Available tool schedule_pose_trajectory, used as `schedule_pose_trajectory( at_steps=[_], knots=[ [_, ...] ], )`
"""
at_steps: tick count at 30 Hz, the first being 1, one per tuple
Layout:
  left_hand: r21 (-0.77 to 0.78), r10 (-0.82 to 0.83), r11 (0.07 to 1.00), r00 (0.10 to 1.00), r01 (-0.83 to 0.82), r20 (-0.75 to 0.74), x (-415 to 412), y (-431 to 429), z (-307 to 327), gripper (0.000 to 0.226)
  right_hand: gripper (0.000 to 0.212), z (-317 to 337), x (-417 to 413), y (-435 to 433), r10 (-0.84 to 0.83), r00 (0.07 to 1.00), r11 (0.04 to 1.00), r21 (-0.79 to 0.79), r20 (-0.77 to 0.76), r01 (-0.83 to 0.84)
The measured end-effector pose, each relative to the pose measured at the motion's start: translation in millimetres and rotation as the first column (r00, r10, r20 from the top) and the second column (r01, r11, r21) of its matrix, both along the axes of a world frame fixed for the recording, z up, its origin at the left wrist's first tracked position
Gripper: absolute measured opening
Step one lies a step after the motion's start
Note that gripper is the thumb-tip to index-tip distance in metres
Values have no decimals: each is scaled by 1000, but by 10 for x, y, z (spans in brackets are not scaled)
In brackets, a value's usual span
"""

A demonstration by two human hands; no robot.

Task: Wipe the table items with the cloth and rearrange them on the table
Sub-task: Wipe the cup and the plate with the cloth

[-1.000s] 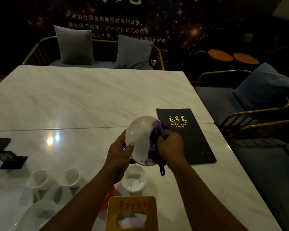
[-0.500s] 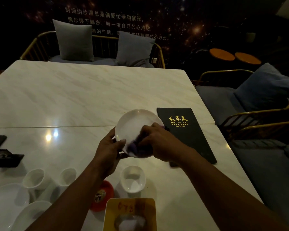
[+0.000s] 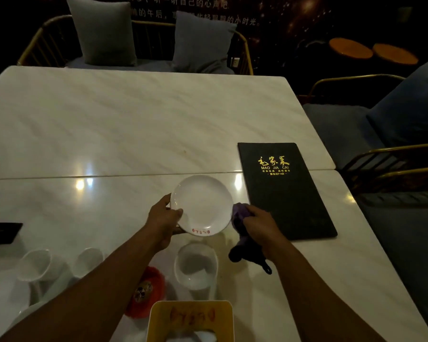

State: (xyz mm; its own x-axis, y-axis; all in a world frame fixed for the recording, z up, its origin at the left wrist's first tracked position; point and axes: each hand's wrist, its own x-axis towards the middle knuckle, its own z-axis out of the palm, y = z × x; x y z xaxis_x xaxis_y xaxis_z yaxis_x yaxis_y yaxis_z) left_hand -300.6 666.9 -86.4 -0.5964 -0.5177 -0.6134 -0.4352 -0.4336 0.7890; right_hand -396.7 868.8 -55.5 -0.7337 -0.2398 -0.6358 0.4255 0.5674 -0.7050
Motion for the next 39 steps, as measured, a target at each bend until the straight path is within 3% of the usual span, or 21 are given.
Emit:
schedule_pose_trajectory(
  at_steps=[3,6,8,11,16,22,29,36,39],
  knots=[
    [-15,-44,999,997,45,59,-94,-27,-157,59,23,-242,-44,-112,94,995,994,61,-30,-92],
    [-67,-54,996,995,60,88,-194,-48,-307,57,17,-410,-165,-148,4,1000,999,44,22,-5],
    [-187,-90,976,987,114,135,-255,-61,-426,58,16,-498,-208,-160,-24,999,999,41,44,23],
    [-386,-174,887,957,254,230,-307,-79,-568,60,19,-608,-204,-166,10,1000,998,69,29,-12],
    [-526,-245,765,924,371,295,-338,-134,-705,50,17,-691,-247,-197,6,999,997,75,41,-9],
    [-607,-278,662,896,440,346,-346,-177,-774,39,21,-748,-273,-230,33,999,995,88,43,-37],
    [-611,-251,638,877,467,409,-363,-175,-855,43,20,-721,-254,-180,58,997,996,67,45,-61],
    [-641,-189,502,797,581,574,-408,-92,-717,57,22,-496,-181,431,-121,993,988,92,-7,122],
    [-734,-184,453,859,505,478,-473,96,-531,56,11,-366,-101,792,-212,977,972,100,-35,215]
  ],
)
